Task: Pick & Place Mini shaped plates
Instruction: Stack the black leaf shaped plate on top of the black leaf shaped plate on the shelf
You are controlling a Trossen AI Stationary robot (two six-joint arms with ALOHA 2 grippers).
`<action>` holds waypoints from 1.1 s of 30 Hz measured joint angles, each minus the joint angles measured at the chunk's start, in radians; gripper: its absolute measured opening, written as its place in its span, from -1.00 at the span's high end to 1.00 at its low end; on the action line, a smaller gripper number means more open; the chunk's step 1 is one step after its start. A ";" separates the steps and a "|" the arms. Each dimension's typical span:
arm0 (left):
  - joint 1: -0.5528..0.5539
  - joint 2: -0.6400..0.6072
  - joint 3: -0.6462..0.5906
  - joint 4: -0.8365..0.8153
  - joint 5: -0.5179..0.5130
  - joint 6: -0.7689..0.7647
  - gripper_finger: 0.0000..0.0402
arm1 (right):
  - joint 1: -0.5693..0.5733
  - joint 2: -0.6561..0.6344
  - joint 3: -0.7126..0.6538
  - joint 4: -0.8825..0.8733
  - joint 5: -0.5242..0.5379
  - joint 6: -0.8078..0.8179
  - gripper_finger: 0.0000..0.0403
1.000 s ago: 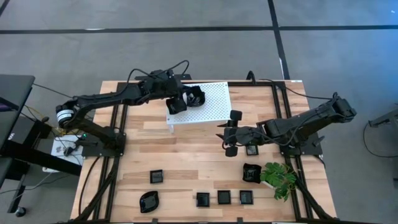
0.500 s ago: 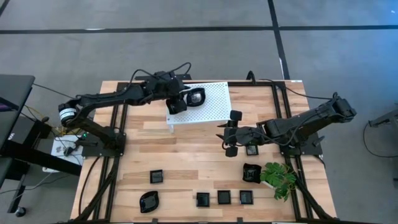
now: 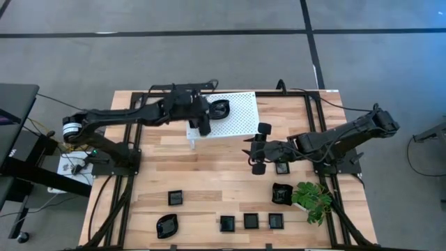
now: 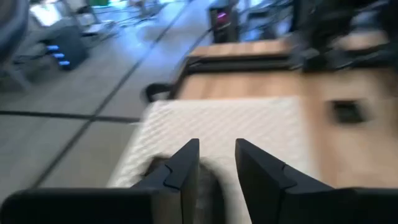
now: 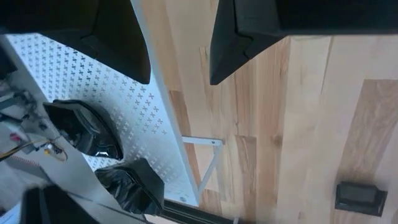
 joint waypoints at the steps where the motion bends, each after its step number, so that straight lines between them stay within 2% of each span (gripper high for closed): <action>1: -0.033 -0.013 0.000 -0.009 0.010 -0.020 0.49 | -0.006 0.000 0.000 0.000 -0.009 0.006 0.20; 10: -0.395 -0.071 0.001 -0.301 0.033 -0.327 0.54 | -0.045 0.000 0.000 0.008 -0.223 0.015 0.20; 14: -0.566 -0.061 0.001 -0.392 0.011 -0.475 0.54 | -0.043 0.000 0.000 0.009 -0.251 0.015 0.20; 21: -0.822 -0.019 0.001 -0.534 -0.114 -0.758 0.54 | -0.036 0.000 0.000 0.007 -0.254 0.032 0.20; 23: -0.879 0.004 0.000 -0.591 -0.141 -0.839 0.54 | -0.036 0.000 -0.001 0.007 -0.254 0.032 0.20; 29: -0.999 0.078 0.000 -0.614 -0.155 -1.021 0.54 | -0.036 0.000 -0.001 0.010 -0.255 0.032 0.20; 33: -1.043 0.118 0.000 -0.627 -0.098 -1.170 0.54 | -0.036 0.000 -0.001 0.011 -0.265 0.032 0.20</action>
